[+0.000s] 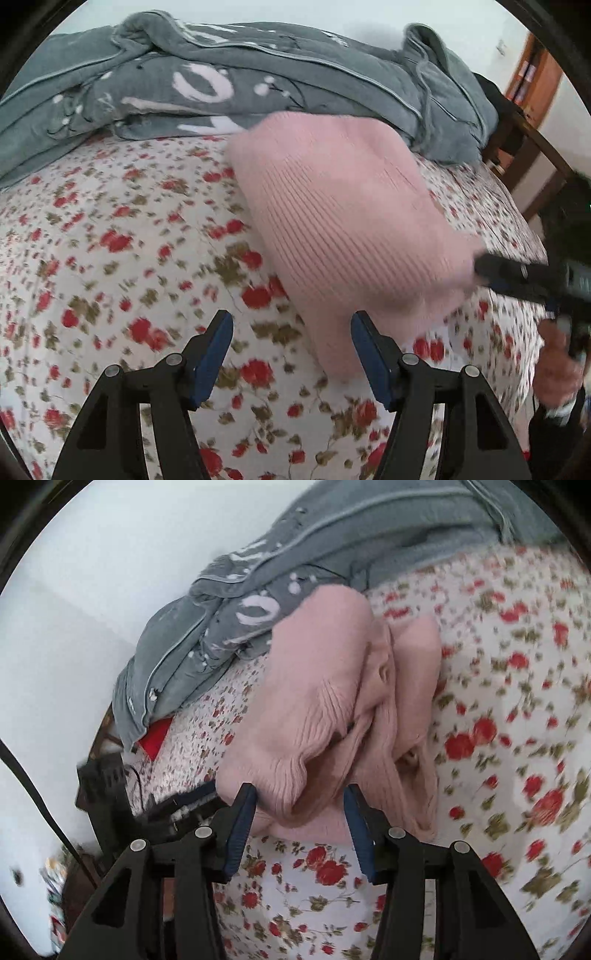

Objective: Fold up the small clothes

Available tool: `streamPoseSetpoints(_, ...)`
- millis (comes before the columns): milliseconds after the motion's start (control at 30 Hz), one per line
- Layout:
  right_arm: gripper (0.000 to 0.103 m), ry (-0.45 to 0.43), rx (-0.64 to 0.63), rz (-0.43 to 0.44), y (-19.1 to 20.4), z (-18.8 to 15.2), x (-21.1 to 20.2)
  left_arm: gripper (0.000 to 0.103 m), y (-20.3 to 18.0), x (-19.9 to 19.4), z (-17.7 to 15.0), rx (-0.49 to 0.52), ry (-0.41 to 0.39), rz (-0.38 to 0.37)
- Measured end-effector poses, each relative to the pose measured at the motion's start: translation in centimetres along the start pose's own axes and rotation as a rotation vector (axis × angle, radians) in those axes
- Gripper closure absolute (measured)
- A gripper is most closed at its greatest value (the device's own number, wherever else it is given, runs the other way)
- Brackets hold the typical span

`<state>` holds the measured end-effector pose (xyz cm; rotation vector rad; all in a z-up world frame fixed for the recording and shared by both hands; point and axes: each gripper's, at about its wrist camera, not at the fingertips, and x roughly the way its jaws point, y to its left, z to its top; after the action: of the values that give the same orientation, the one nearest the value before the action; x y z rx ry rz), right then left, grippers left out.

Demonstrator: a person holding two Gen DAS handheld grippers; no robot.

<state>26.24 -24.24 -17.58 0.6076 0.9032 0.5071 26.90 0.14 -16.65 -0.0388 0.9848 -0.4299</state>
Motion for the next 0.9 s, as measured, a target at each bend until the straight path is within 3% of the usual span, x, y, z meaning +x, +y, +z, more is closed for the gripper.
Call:
streamPoseSetpoints(133,0.041,-0.001,0.045,0.021,0.0,0.5,1.5,0.038,0.2,0.2,-1.0,-0.013,-0.014,-0.044)
streamPoseSetpoints(300,0.042,-0.059,0.14,0.054,-0.8,2.1,2.1,0.038,1.0,0.6,-1.7,-0.068,-0.045,-0.125)
streamPoseSetpoints(433,0.044,-0.123,0.131,0.047,-0.6,3.9,2.1,0.038,1.3,1.7,-1.6,-0.105,-0.029,-0.185)
streamPoseSetpoints(533,0.044,-0.102,0.125,-0.012,-1.3,5.4,3.5,0.038,1.7,2.0,-1.4,-0.125,-0.019,-0.219)
streamPoseSetpoints(700,0.044,-0.035,0.113,-0.023,-1.6,7.3,6.1,0.038,1.2,2.3,-1.2,-0.09,-0.019,-0.2)
streamPoseSetpoints(767,0.069,-0.076,0.063,-0.038,-1.1,7.6,5.8,0.038,1.2,2.3,-1.2,-0.082,-0.022,-0.198)
streamPoseSetpoints(800,0.074,-0.093,0.008,-0.051,-0.4,7.7,5.3,0.038,1.3,2.3,-1.1,-0.086,-0.02,-0.206)
streamPoseSetpoints(900,0.076,-0.258,-0.257,-0.14,4.1,6.0,1.3,0.038,1.2,2.0,-1.2,-0.071,-0.026,-0.246)
